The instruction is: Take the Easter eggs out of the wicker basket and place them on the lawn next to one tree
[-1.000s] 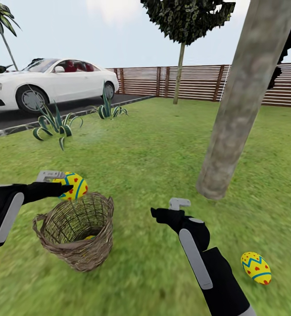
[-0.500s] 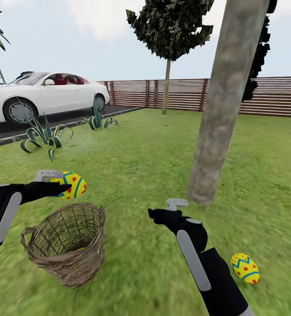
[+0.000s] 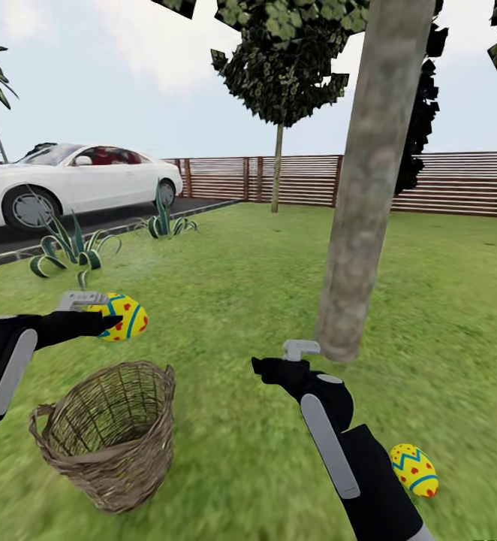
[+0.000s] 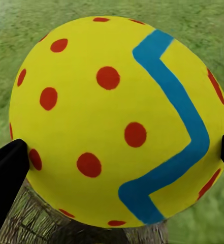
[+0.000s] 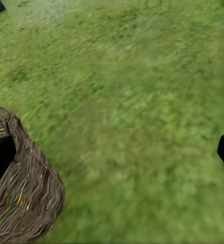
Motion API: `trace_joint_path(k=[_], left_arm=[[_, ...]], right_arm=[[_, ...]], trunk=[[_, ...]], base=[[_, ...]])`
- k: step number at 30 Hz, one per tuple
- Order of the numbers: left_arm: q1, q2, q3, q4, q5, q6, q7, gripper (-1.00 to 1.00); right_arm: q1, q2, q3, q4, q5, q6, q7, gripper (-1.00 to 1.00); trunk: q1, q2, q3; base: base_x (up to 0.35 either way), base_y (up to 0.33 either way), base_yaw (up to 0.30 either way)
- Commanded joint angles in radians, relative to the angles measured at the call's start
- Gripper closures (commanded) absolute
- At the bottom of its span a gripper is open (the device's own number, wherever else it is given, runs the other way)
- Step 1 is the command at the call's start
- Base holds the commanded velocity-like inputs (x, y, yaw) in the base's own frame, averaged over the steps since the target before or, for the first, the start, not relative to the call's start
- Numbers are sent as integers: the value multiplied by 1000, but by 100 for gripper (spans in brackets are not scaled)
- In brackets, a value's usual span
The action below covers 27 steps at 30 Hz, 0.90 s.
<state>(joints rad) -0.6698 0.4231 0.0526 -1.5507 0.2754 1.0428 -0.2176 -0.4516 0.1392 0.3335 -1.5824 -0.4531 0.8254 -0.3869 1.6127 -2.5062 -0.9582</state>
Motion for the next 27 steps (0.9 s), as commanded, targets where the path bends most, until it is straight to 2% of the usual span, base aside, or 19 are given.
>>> trace_joint_path(k=[1, 27], left_arm=[[0, 0, 1, -1, -5, 4, -6, 100], [-1, -4, -7, 9, -18, 4, 1, 100]], right_arm=[[-1, 0, 0, -1, -10, 2, -10, -100], [-1, -6, -20, -2, -11, 7, -10, -100]], trunk=[[-1, 0, 4], [-12, 6, 133]], base=[[0, 0, -212], [0, 0, -228]])
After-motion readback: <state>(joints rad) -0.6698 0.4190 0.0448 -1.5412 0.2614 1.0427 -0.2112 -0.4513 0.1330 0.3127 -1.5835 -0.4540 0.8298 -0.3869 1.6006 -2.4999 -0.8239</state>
